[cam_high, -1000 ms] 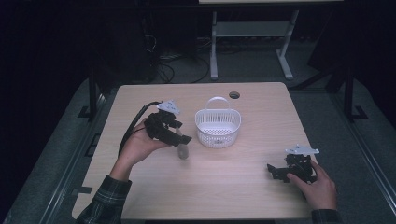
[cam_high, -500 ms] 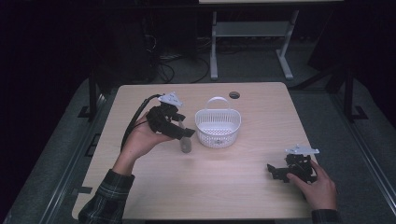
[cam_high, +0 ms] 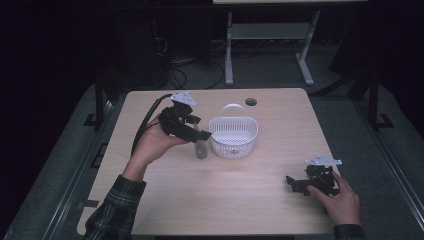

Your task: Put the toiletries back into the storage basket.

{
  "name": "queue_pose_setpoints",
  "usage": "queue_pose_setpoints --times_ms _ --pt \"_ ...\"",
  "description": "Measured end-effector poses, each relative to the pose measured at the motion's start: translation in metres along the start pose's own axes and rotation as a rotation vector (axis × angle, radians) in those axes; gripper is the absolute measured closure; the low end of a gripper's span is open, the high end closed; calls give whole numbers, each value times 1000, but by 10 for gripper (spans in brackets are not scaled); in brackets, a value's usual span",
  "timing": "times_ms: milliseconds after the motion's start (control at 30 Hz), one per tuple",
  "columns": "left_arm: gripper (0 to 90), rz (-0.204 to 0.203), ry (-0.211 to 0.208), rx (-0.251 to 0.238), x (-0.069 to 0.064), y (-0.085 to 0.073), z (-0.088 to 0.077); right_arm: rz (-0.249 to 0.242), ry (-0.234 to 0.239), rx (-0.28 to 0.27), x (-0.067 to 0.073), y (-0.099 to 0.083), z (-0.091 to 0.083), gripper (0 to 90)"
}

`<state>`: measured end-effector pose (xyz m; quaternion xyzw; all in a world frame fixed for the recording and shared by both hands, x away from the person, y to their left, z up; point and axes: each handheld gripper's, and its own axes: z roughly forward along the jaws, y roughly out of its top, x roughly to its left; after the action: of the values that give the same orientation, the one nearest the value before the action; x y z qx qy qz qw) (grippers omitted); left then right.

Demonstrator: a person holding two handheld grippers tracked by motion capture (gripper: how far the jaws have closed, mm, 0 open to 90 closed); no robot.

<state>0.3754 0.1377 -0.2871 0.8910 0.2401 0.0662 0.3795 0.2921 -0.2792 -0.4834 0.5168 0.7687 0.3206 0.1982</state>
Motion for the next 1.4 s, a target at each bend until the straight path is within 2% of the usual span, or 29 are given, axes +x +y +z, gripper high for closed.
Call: queue_pose_setpoints --times_ms 967,1000,1400 --pt "299 27 10 -37 3 44 -11 0 0 0 0 0 0 0" --pt "300 18 10 -45 2 45 -11 0 0 0 0 0 0 0" --pt "299 25 16 -66 5 60 -3 0 0 0 0 0 0 0"
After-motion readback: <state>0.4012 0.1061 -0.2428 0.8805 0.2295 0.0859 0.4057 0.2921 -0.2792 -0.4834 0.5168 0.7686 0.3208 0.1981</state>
